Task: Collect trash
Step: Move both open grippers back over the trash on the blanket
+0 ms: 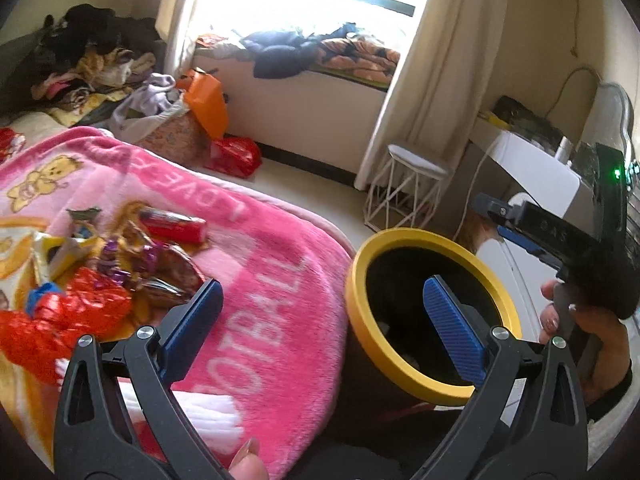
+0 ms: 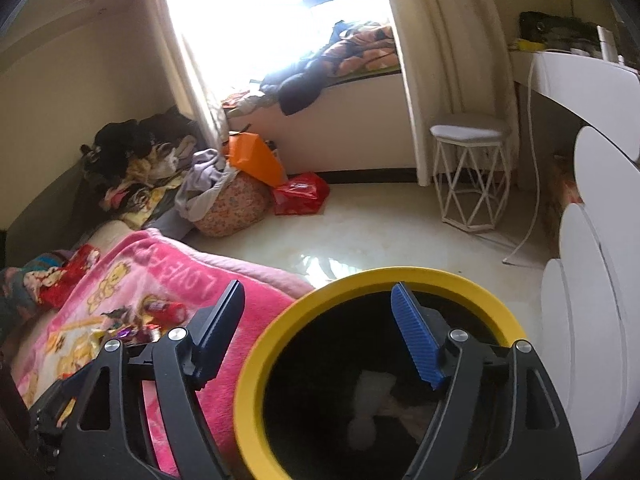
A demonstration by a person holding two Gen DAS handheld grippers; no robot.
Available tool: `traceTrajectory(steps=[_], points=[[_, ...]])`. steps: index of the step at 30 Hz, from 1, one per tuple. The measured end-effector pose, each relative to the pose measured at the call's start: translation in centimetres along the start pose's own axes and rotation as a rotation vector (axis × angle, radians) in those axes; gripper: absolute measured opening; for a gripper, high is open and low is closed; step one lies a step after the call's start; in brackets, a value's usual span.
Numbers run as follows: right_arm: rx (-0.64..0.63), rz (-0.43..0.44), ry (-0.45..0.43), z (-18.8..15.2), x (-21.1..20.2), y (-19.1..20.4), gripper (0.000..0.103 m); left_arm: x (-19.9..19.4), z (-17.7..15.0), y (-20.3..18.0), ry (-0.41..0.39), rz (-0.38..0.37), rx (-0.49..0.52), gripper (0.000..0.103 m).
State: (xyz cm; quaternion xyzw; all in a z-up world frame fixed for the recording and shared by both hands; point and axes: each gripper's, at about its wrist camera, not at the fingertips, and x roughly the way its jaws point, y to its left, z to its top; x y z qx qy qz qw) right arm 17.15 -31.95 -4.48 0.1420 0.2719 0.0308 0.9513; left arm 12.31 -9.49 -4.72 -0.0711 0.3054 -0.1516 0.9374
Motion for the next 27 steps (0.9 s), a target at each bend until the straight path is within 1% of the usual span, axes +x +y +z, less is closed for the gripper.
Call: traceTrajectory(steps=[4, 6, 10, 16, 27], points=[[-0.016, 0.031, -0.001, 0.0, -0.2, 1.3, 0.075, -1.1, 0.4, 1.0, -0.028, 0.021, -0.020, 0.092], [-0.016, 0.060, -0.004, -0.1, -0.4, 2.0, 0.078, -1.7, 0.6, 1.6, -0.042, 0.033, -0.028, 0.092], [-0.018, 0.116, -0.003, -0.2, -0.7, 3.3, 0.079, -2.7, 0.9, 2.8, -0.061, 0.060, -0.046, 0.092], [-0.081, 0.147, -0.011, -0.3, -1.2, 5.8, 0.081, -4.0, 1.3, 4.7, -0.087, 0.104, -0.063, 0.092], [-0.189, 0.208, 0.029, -2.2, -0.8, 10.8, 0.082, -6.0, 1.5, 7.9, -0.116, 0.166, -0.105, 0.092]])
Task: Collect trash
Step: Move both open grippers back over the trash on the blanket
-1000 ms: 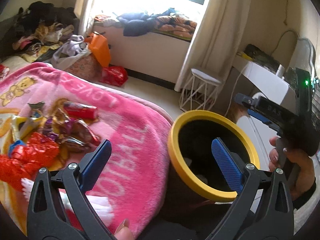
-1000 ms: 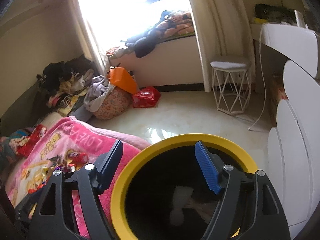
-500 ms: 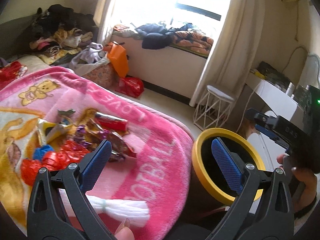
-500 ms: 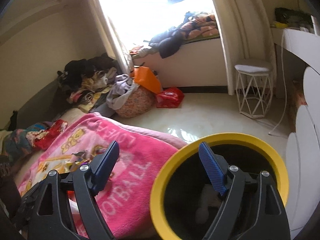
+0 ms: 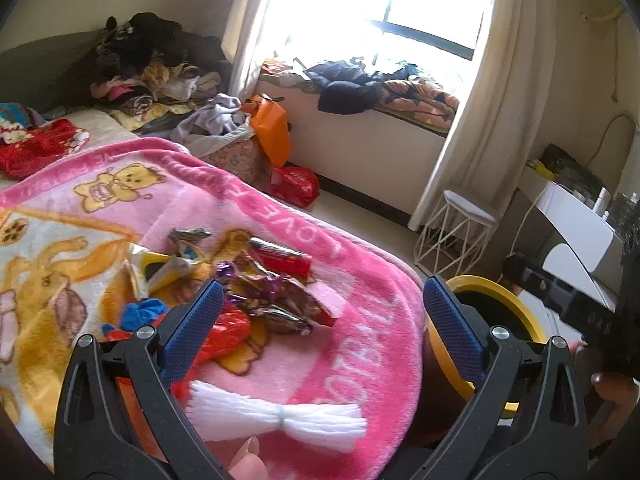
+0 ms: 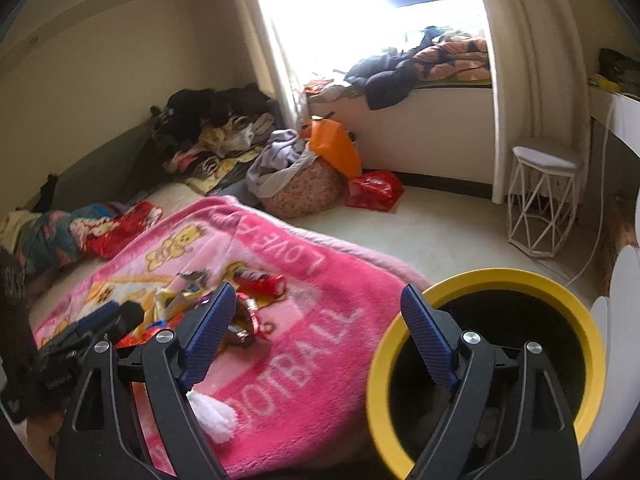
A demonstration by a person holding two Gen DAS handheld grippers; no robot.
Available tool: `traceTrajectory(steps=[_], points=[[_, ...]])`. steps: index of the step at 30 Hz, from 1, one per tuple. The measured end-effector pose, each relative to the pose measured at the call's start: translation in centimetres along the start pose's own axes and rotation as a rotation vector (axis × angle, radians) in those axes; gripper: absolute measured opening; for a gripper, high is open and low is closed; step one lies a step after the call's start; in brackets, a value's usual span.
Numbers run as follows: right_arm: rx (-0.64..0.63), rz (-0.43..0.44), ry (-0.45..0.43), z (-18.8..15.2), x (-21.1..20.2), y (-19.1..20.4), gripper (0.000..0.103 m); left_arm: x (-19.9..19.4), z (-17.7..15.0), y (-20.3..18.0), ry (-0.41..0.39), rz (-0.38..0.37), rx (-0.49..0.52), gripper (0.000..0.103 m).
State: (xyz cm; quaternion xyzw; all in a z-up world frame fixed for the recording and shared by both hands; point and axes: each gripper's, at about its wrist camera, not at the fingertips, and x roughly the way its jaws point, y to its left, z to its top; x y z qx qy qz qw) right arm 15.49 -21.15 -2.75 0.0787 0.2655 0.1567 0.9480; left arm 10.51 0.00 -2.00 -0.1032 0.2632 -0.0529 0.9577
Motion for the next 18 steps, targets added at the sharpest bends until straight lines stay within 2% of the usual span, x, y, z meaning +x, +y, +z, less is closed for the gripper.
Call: traceTrajectory(steps=[18], points=[[-0.172, 0.124, 0.110, -2.9, 2.6, 7.8, 0.082, -1.5, 1.3, 7.3, -0.033, 0.111, -0.101, 0.092]])
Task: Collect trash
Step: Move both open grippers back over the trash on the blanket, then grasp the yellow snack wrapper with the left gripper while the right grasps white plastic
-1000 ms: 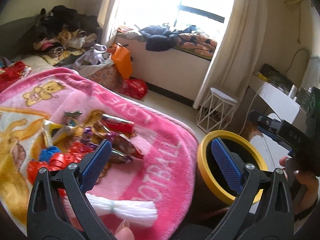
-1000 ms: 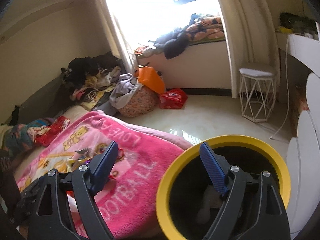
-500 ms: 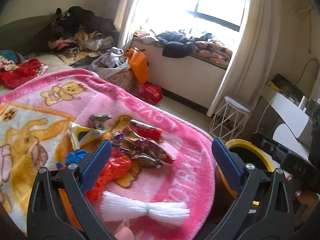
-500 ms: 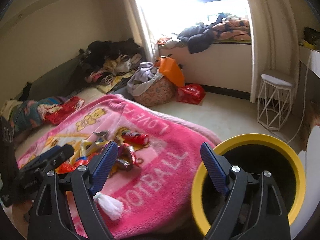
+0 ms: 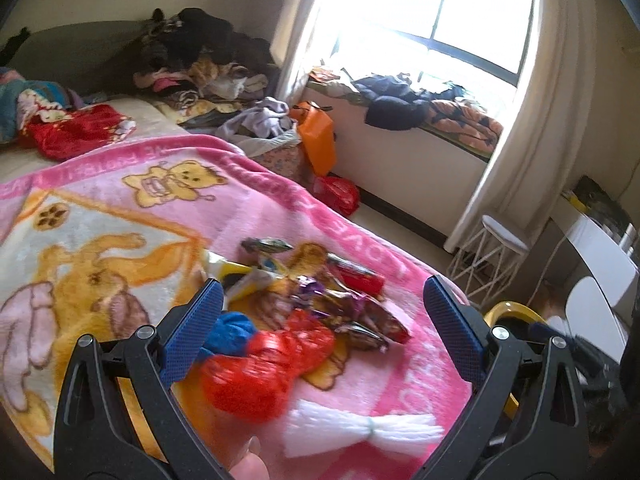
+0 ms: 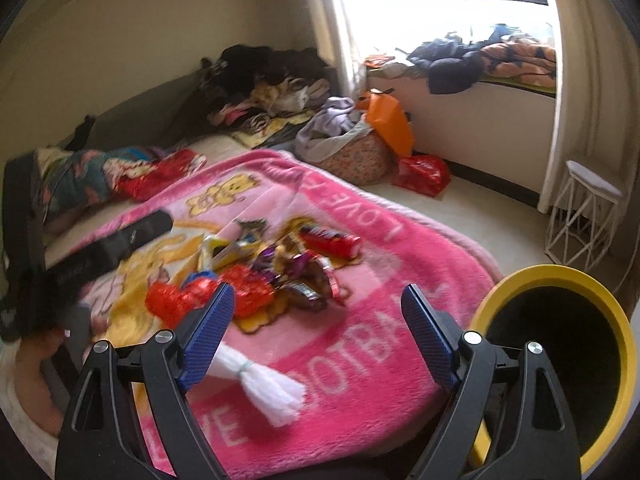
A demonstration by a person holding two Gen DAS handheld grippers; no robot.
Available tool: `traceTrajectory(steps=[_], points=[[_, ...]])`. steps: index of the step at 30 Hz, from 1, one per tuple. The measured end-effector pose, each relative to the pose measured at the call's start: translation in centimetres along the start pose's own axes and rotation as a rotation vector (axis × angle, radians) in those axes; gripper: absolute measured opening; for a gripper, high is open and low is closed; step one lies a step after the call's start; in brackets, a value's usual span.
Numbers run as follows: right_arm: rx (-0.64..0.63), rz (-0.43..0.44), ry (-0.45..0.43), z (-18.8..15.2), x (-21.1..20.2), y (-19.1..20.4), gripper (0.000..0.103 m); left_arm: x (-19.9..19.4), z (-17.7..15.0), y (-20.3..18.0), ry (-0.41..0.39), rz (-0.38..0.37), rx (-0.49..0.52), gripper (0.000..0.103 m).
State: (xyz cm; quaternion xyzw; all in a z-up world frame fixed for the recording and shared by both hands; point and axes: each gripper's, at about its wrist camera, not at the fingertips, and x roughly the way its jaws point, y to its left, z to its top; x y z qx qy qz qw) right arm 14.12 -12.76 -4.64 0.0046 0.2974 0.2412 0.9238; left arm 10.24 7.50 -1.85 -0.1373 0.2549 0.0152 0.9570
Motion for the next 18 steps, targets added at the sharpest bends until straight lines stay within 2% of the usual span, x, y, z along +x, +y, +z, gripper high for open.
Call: traceTrajectory(steps=[9, 18], points=[[-0.123, 0.083, 0.084, -1.1, 2.6, 5.1, 0.083, 0.1, 1.1, 4.2, -0.010, 0.075, -0.048, 0.092], [-0.203, 0.126, 0.181, -2.5, 5.7, 8.3, 0.082, 2.6, 1.3, 7.7, 0.069, 0.128, -0.053, 0.092]])
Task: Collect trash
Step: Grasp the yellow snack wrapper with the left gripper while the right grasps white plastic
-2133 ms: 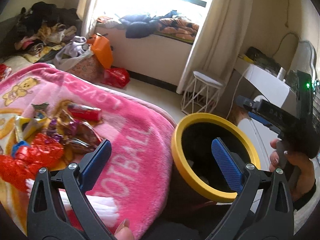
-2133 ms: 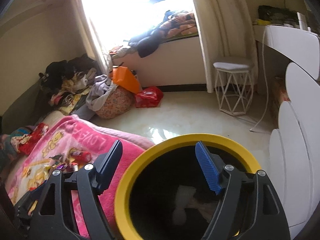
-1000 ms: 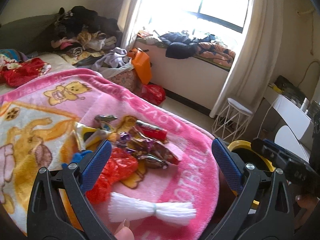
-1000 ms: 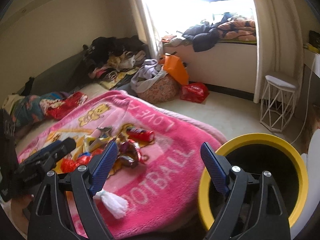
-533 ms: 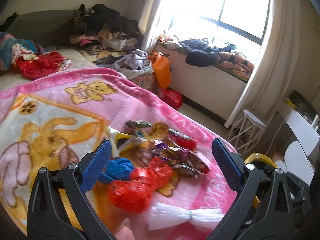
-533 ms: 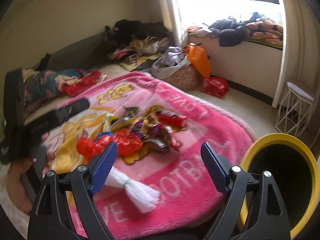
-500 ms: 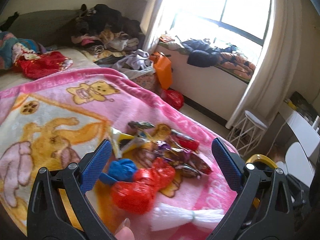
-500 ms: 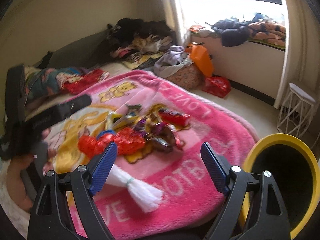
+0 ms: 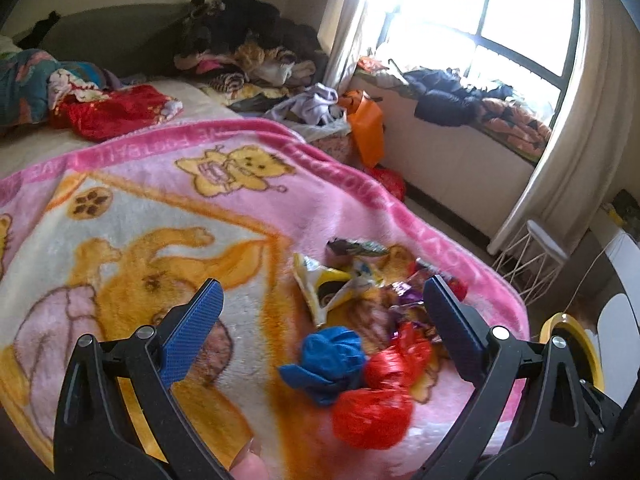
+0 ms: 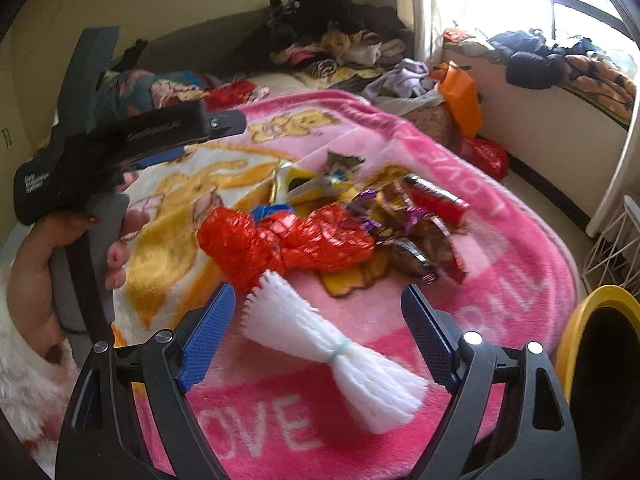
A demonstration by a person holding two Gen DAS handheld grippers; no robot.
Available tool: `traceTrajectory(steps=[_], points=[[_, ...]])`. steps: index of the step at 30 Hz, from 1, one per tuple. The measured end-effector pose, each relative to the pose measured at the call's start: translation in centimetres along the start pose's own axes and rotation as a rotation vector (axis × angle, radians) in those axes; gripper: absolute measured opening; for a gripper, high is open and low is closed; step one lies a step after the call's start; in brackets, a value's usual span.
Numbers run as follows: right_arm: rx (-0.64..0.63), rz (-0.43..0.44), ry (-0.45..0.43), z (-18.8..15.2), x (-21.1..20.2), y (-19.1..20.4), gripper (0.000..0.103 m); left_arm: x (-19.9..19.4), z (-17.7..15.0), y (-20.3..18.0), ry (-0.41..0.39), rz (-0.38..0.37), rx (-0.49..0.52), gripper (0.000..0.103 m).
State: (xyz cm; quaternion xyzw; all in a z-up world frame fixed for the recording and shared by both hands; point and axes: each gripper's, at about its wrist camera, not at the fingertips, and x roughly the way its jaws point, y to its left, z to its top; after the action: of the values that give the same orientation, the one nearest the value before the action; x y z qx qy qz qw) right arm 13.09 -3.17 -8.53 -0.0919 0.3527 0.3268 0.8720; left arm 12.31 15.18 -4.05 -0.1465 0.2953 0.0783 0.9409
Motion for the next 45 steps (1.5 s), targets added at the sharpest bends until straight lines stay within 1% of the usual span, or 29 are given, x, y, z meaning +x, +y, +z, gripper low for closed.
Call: traceTrajectory(steps=[2, 5, 7, 9, 10, 14, 15, 16, 17, 18, 20, 21, 22, 23, 24, 25, 26, 27, 28, 29, 31, 34, 37, 45], points=[[-0.010, 0.004, 0.020, 0.0, 0.8, 0.3, 0.082, 0.8, 0.0, 0.4, 0.027, -0.002, -0.002, 0.092], [-0.020, 0.010, 0.053, 0.1, 1.9, 0.7, 0.082, 2.4, -0.1, 1.0, 0.088, -0.028, -0.021, 0.091], [-0.023, 0.012, 0.071, 0.3, 2.6, 1.0, 0.082, 3.5, 0.0, 1.3, 0.123, -0.037, -0.019, 0.081], [-0.031, 0.018, 0.092, 0.4, 3.4, 1.2, 0.082, 4.4, 0.0, 1.4, 0.153, -0.041, -0.026, 0.075], [-0.038, 0.016, 0.103, 0.4, 3.7, 1.3, 0.082, 5.2, 0.1, 1.6, 0.176, -0.051, -0.039, 0.069], [-0.064, 0.020, 0.172, 0.2, 5.6, 1.7, 0.082, 7.4, 0.1, 2.0, 0.239, -0.065, -0.052, 0.057], [-0.068, 0.021, 0.191, 0.1, 6.0, 1.8, 0.077, 7.9, 0.0, 2.0, 0.253, -0.069, -0.058, 0.054], [-0.072, 0.023, 0.205, 0.0, 6.4, 1.9, 0.073, 8.5, 0.0, 2.1, 0.273, -0.071, -0.068, 0.053], [-0.075, 0.025, 0.223, -0.1, 6.9, 1.9, 0.061, 9.0, 0.0, 2.3, 0.283, -0.074, -0.076, 0.053], [-0.074, 0.025, 0.238, -0.2, 7.2, 1.9, 0.046, 9.4, 0.0, 2.4, 0.296, -0.080, -0.085, 0.053], [-0.071, 0.037, 0.254, -0.5, 7.5, 1.8, 0.033, 10.3, -0.1, 2.4, 0.323, -0.091, -0.106, 0.052], [-0.067, 0.045, 0.250, -0.5, 7.3, 1.7, 0.024, 10.7, -0.1, 2.5, 0.333, -0.094, -0.115, 0.050], [-0.064, 0.053, 0.245, -0.5, 7.2, 1.7, 0.020, 11.0, -0.2, 2.5, 0.341, -0.095, -0.124, 0.047], [-0.059, 0.064, 0.238, -0.5, 6.9, 1.6, 0.018, 11.3, -0.3, 2.4, 0.349, -0.098, -0.130, 0.045], [-0.057, 0.068, 0.232, -0.5, 6.7, 1.5, 0.016, 11.5, -0.4, 2.4, 0.354, -0.099, -0.135, 0.042], [-0.055, 0.073, 0.223, -0.6, 6.3, 1.4, 0.016, 11.7, -0.5, 2.4, 0.362, -0.100, -0.144, 0.038], [-0.053, 0.080, 0.213, -0.6, 6.0, 1.3, 0.016, 11.9, -0.5, 2.4, 0.367, -0.103, -0.153, 0.037], [-0.049, 0.086, 0.205, -0.5, 5.7, 1.3, 0.016, 11.9, -0.5, 2.4, 0.366, -0.104, -0.160, 0.034], [-0.046, 0.087, 0.199, -0.5, 5.5, 1.2, 0.015, 11.9, -0.5, 2.4, 0.363, -0.102, -0.164, 0.027], [-0.040, 0.089, 0.189, -0.5, 5.1, 1.0, 0.015, 11.8, -0.4, 2.4, 0.355, -0.103, -0.167, 0.023], [-0.029, 0.095, 0.177, -0.4, 4.6, 0.6, 0.015, 11.4, -0.2, 2.2, 0.341, -0.098, -0.165, 0.006], [-0.012, 0.105, 0.154, -0.4, 3.8, -0.1, 0.015, 10.4, 0.1, 1.5, 0.318, -0.110, -0.141, 0.006], [0.000, 0.107, 0.139, -0.4, 3.2, -0.1, 0.015, 9.0, 0.5, 0.4, 0.273, -0.117, -0.096, 0.005], [0.045, 0.118, 0.088, -0.6, 1.0, -1.2, 0.014, 4.8, 1.3, -1.6, 0.172, -0.146, -0.041, 0.005]])
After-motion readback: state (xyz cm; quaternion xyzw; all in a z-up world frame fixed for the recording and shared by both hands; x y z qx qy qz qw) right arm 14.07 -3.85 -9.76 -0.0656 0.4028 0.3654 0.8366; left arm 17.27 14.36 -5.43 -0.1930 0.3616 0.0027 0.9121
